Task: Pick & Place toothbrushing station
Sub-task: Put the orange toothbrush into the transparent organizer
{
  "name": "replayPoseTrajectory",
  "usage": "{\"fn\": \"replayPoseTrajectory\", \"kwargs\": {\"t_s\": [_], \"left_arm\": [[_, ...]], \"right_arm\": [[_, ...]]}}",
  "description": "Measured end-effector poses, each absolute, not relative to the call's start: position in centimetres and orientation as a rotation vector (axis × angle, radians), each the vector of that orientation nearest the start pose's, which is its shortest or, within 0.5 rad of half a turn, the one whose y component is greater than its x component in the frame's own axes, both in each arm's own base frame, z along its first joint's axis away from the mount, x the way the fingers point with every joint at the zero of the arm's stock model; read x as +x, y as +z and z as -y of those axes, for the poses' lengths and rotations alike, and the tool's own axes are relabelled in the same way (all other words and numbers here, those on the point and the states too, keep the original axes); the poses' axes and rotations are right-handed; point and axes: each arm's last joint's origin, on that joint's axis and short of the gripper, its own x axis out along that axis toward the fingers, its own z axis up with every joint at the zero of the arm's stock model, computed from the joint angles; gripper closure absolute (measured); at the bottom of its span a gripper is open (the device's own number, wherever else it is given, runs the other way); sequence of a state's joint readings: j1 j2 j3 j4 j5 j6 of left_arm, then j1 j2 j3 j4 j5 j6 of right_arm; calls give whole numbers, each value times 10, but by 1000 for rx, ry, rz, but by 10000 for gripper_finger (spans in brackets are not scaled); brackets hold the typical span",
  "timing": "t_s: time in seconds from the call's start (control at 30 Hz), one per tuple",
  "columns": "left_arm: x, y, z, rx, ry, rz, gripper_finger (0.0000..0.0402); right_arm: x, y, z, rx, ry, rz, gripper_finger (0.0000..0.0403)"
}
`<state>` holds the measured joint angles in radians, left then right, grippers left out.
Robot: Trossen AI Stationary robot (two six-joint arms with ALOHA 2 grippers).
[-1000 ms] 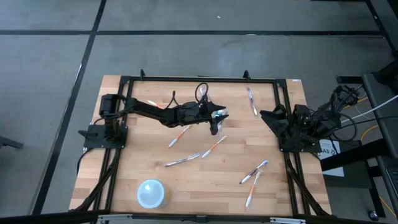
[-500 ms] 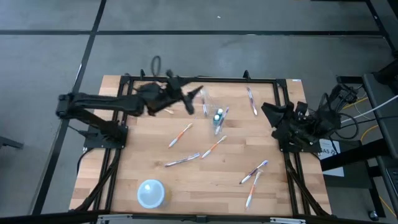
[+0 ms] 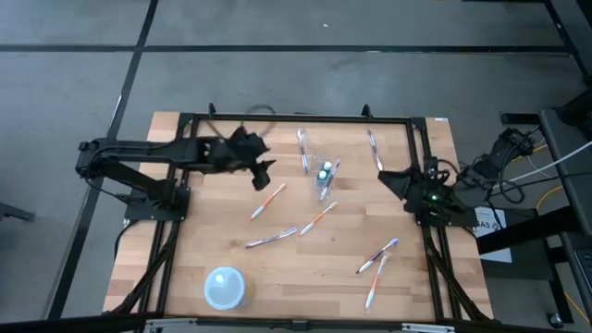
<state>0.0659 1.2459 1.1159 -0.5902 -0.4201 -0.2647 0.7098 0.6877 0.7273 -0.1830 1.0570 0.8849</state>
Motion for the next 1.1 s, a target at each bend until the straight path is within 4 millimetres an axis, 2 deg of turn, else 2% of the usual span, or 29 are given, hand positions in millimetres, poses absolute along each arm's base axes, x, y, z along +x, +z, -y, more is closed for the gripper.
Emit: {"fn": "replayPoseTrajectory", "kwargs": {"t_s": [0.1, 0.23, 0.37, 0.47, 0.57, 0.83, 1.0, 1.1], "left_arm": [[268, 293, -28, -167, 613, -783, 227], [297, 250, -27, -224, 546, -943, 236], [321, 209, -30, -244, 573, -1026, 240], [333, 179, -33, -287, 574, -1090, 240], [338, 158, -35, -317, 603, -1139, 241], [342, 138, -38, -308, 639, -1183, 243], [342, 136, -42, -378, 675, -1177, 248], [339, 144, -45, -453, 681, -1157, 249]], "right_arm": [[126, 329, -73, 763, -379, 81, 261], [128, 328, -73, 755, -397, 83, 261], [128, 329, -73, 761, -393, 91, 261], [128, 330, -74, 769, -386, 97, 261], [128, 332, -74, 771, -377, 107, 261], [129, 335, -74, 779, -354, 117, 261], [129, 337, -74, 794, -349, 129, 261], [129, 337, -75, 801, -346, 135, 261]]}}
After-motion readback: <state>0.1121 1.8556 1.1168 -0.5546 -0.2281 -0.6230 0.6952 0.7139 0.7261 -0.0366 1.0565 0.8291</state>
